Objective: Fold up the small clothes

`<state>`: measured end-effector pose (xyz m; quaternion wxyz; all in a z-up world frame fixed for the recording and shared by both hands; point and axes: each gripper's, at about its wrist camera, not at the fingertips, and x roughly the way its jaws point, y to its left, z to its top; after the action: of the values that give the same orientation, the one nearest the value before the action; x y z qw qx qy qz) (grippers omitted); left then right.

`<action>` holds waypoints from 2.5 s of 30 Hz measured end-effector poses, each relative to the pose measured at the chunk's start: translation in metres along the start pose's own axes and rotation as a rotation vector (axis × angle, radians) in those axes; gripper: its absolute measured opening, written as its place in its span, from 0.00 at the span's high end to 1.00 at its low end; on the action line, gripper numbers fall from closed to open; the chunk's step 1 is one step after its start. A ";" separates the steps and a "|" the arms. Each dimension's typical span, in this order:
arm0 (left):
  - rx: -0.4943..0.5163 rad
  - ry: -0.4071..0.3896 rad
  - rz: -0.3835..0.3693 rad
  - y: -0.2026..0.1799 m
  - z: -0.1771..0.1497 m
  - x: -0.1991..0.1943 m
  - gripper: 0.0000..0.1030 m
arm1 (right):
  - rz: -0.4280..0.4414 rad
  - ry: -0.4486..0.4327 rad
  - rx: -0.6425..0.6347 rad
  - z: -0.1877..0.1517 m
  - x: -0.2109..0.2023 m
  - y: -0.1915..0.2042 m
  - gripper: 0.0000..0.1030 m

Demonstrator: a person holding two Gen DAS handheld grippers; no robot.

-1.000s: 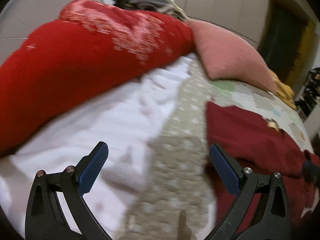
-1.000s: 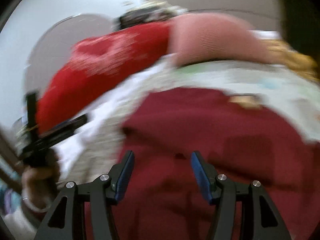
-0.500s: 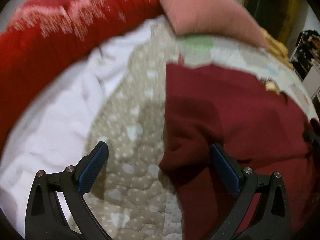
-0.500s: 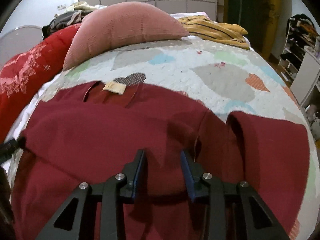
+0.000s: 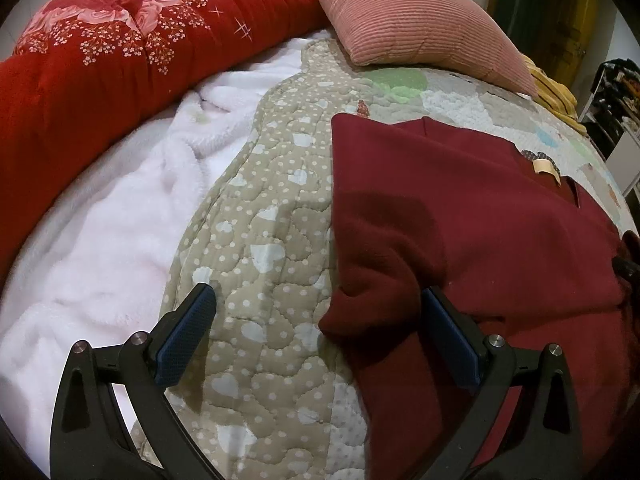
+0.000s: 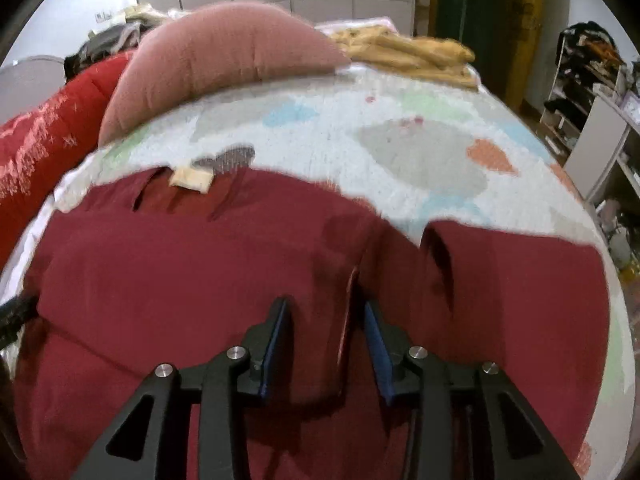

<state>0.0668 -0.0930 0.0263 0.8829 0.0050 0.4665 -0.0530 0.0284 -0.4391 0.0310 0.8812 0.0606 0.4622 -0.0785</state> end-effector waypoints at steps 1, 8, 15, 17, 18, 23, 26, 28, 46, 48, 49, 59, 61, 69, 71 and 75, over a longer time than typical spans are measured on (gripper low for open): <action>-0.001 0.000 0.000 0.000 0.001 0.001 0.01 | 0.018 0.021 0.011 0.003 -0.005 -0.004 0.64; -0.002 -0.003 -0.001 0.000 -0.001 0.001 0.01 | -0.080 -0.133 0.077 -0.019 -0.087 -0.052 0.54; -0.002 -0.005 0.000 0.000 -0.001 0.001 0.01 | -0.062 -0.098 0.109 -0.070 -0.107 -0.067 0.53; -0.003 -0.006 0.000 0.000 -0.001 0.001 0.01 | -0.063 -0.091 0.132 -0.083 -0.106 -0.068 0.53; -0.003 -0.005 0.000 0.000 -0.001 0.001 0.01 | -0.051 -0.086 0.157 -0.087 -0.104 -0.070 0.52; -0.003 -0.006 0.001 0.000 -0.001 0.001 0.01 | 0.009 -0.056 0.210 -0.111 -0.102 -0.068 0.51; -0.002 -0.008 0.002 0.000 -0.001 0.001 0.01 | -0.026 -0.079 0.216 -0.124 -0.109 -0.066 0.40; -0.003 -0.008 0.000 -0.001 -0.001 0.001 0.01 | -0.063 -0.093 0.224 -0.131 -0.113 -0.069 0.39; -0.002 -0.014 0.008 -0.002 -0.003 0.000 0.01 | -0.044 -0.248 0.331 -0.111 -0.139 -0.116 0.96; 0.001 -0.008 0.009 -0.002 -0.002 -0.003 0.01 | -0.041 -0.328 0.334 -0.089 -0.173 -0.126 0.96; 0.003 -0.010 0.008 -0.002 -0.002 -0.006 0.01 | -0.038 -0.367 0.324 -0.076 -0.189 -0.128 0.96; -0.025 -0.133 0.004 0.024 0.006 -0.046 0.01 | 0.285 -0.568 -0.068 0.063 -0.285 -0.023 0.96; -0.056 -0.160 -0.006 0.037 0.007 -0.054 0.01 | 0.373 -0.532 -0.184 0.081 -0.276 0.021 0.96; -0.211 -0.213 -0.042 0.087 0.013 -0.065 0.01 | 0.580 -0.242 -0.458 0.101 -0.157 0.187 0.96; -0.209 -0.201 -0.053 0.088 0.014 -0.062 0.01 | 0.609 -0.124 -0.492 0.093 -0.106 0.228 0.96; -0.175 -0.201 -0.073 0.081 0.013 -0.061 0.01 | 0.633 0.068 -0.463 0.078 -0.025 0.265 0.90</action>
<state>0.0516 -0.0083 0.0804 0.9197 -0.0944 0.3784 -0.0444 0.1284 -0.1912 0.1043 0.8363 0.0020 0.4553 0.3054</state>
